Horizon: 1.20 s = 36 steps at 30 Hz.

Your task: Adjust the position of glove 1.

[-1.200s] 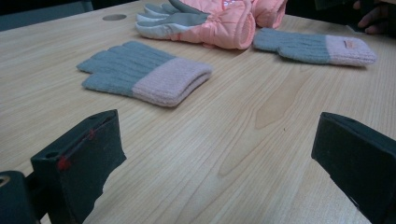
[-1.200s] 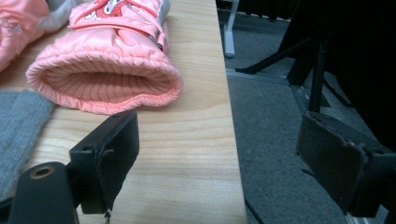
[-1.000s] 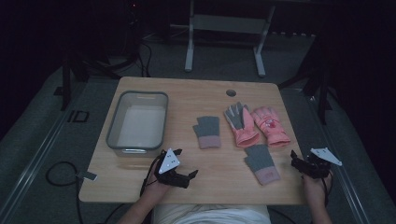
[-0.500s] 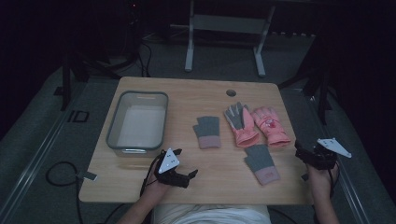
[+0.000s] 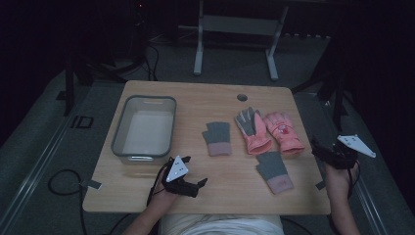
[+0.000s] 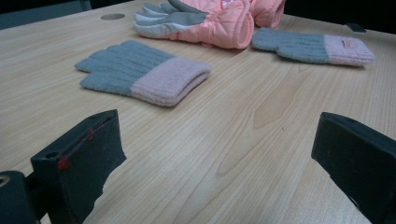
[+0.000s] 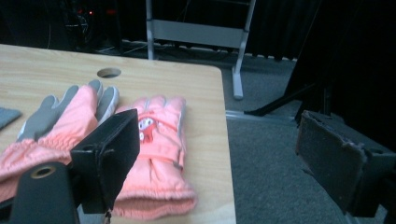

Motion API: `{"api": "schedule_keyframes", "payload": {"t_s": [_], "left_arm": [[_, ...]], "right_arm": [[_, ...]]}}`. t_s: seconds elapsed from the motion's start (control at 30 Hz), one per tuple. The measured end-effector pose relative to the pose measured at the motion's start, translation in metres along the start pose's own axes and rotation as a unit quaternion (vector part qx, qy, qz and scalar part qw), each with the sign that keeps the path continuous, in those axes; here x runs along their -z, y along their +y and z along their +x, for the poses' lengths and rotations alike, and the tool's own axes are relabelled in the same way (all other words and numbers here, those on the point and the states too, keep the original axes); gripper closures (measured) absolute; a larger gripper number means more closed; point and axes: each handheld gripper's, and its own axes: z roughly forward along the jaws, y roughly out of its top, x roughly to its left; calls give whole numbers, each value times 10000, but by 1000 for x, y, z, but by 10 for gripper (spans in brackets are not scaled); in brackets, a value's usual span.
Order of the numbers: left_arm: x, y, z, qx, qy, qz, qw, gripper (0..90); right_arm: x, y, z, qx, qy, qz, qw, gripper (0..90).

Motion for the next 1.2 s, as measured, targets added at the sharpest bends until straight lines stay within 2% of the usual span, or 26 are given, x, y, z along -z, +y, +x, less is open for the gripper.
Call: {"api": "schedule_keyframes", "payload": {"t_s": [0.37,0.5,0.73,0.93,1.07,1.2], "left_arm": [[0,0,0,6,-2,0,10000,16],[0,0,0,-3,0,-9,10000,16],[0,0,0,13,-12,-19,10000,16],[0,0,0,13,-18,-24,10000,16],[0,0,0,33,-32,-15,10000,16],[1,0,0,31,-29,-21,10000,16]], "right_arm": [[-1,32,15,45,118,-255,9996,139],[-4,46,27,202,226,-309,9991,139],[-13,55,46,436,348,-218,9982,135],[-21,61,59,491,529,-150,9973,130],[-27,64,72,644,621,-80,9960,128],[-29,66,81,640,701,-107,9954,129]]}}
